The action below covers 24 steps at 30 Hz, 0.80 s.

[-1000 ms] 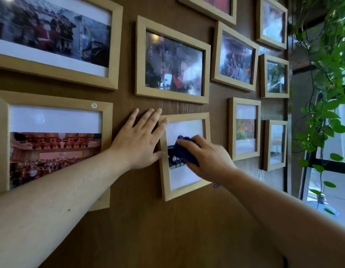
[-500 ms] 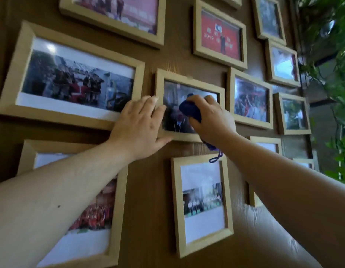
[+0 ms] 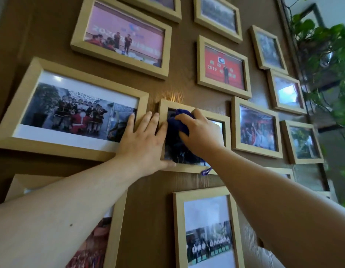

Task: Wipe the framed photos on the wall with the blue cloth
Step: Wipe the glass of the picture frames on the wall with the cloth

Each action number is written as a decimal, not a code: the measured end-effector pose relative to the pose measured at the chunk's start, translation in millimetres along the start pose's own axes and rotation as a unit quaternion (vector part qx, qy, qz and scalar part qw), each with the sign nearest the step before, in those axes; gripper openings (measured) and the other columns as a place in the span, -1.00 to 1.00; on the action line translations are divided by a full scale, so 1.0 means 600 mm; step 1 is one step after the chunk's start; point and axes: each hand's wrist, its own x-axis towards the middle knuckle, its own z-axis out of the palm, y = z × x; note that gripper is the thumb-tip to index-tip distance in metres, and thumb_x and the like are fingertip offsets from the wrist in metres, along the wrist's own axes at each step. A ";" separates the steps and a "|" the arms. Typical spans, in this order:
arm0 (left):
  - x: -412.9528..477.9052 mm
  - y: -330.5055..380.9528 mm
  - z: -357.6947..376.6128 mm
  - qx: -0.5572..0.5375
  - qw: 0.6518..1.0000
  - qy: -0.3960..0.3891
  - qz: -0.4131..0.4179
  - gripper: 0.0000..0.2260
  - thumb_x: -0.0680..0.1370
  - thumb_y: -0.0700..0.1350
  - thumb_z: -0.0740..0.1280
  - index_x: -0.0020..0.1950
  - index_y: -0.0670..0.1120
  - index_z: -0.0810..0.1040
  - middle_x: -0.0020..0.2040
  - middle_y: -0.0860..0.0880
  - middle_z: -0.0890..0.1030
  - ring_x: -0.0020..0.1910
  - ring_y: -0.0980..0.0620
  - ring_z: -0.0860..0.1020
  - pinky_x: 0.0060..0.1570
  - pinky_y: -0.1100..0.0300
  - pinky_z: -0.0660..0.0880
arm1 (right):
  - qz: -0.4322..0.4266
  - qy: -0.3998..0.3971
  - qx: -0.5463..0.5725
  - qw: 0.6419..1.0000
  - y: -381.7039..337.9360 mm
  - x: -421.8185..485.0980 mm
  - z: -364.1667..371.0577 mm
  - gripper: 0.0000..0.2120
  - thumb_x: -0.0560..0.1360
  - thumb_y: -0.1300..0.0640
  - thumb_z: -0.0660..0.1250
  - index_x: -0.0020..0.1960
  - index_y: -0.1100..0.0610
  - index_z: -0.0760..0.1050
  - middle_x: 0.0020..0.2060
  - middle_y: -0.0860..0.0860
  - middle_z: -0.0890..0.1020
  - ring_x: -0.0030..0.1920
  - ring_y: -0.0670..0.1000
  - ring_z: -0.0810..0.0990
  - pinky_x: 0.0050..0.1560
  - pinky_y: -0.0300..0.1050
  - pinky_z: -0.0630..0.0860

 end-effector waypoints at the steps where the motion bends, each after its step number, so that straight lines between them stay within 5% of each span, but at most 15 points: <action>1: 0.001 0.000 0.000 0.003 1.000 0.000 0.001 -0.01 0.32 0.52 0.13 0.53 -0.05 -0.10 0.58 -0.14 -0.06 0.53 -0.11 -0.17 0.46 -0.27 -0.13 | 0.000 0.000 -0.009 1.000 0.012 -0.007 0.001 -0.62 0.47 -0.08 0.25 0.27 -0.08 0.33 0.05 0.08 0.47 -0.25 -0.05 0.34 -0.38 -0.18 0.31; 5: 0.005 0.001 -0.003 0.013 1.000 -0.004 0.009 0.01 0.31 0.53 0.12 0.53 -0.06 -0.11 0.58 -0.17 -0.06 0.53 -0.13 -0.16 0.45 -0.29 -0.11 | 0.063 -0.012 -0.050 0.997 0.081 -0.042 -0.008 -0.65 0.46 -0.12 0.21 0.23 -0.10 0.35 0.00 0.04 0.47 -0.32 -0.06 0.31 -0.44 -0.30 0.08; 11: 0.002 0.006 0.001 0.034 0.999 0.001 0.009 0.03 0.31 0.54 0.09 0.53 -0.09 -0.14 0.57 -0.20 -0.08 0.53 -0.15 -0.16 0.45 -0.30 -0.12 | 0.166 -0.056 -0.100 0.979 0.163 -0.072 -0.023 -0.66 0.49 -0.08 0.23 0.25 -0.10 0.33 0.00 0.09 0.50 -0.28 0.07 0.46 -0.37 -0.12 0.32; 15: 0.002 0.005 0.002 0.028 0.999 -0.008 0.013 0.03 0.32 0.53 0.07 0.52 -0.10 -0.17 0.57 -0.20 -0.10 0.53 -0.15 -0.18 0.44 -0.31 -0.15 | 0.120 -0.066 -0.056 0.989 0.122 -0.060 -0.019 -0.64 0.50 -0.05 0.24 0.29 -0.10 0.34 0.05 0.07 0.50 -0.23 0.04 0.46 -0.37 -0.14 0.37; 18: 0.001 0.004 0.001 0.035 0.999 -0.005 0.018 0.01 0.34 0.53 0.06 0.53 -0.12 -0.15 0.57 -0.22 -0.09 0.53 -0.16 -0.17 0.43 -0.32 -0.14 | 0.022 -0.059 -0.006 0.998 0.052 -0.047 -0.013 -0.64 0.49 -0.10 0.23 0.27 -0.13 0.32 0.06 0.01 0.49 -0.25 -0.07 0.42 -0.41 -0.29 0.23; 21: 0.000 0.005 -0.001 0.040 0.999 -0.004 0.017 0.00 0.35 0.52 0.07 0.53 -0.12 -0.13 0.57 -0.22 -0.07 0.53 -0.16 -0.16 0.43 -0.33 -0.11 | -0.078 -0.066 -0.013 0.995 0.000 -0.042 -0.007 -0.59 0.46 -0.13 0.20 0.29 -0.11 0.29 0.04 0.02 0.48 -0.25 -0.07 0.39 -0.38 -0.22 0.29; 24: 0.001 0.006 -0.002 0.042 0.999 -0.003 0.018 0.00 0.34 0.52 0.07 0.53 -0.12 -0.11 0.57 -0.23 -0.06 0.53 -0.16 -0.15 0.43 -0.33 -0.13 | -0.081 -0.081 -0.037 0.993 0.010 -0.055 -0.015 -0.59 0.44 -0.16 0.19 0.26 -0.09 0.30 0.01 0.03 0.48 -0.29 -0.07 0.36 -0.41 -0.26 0.22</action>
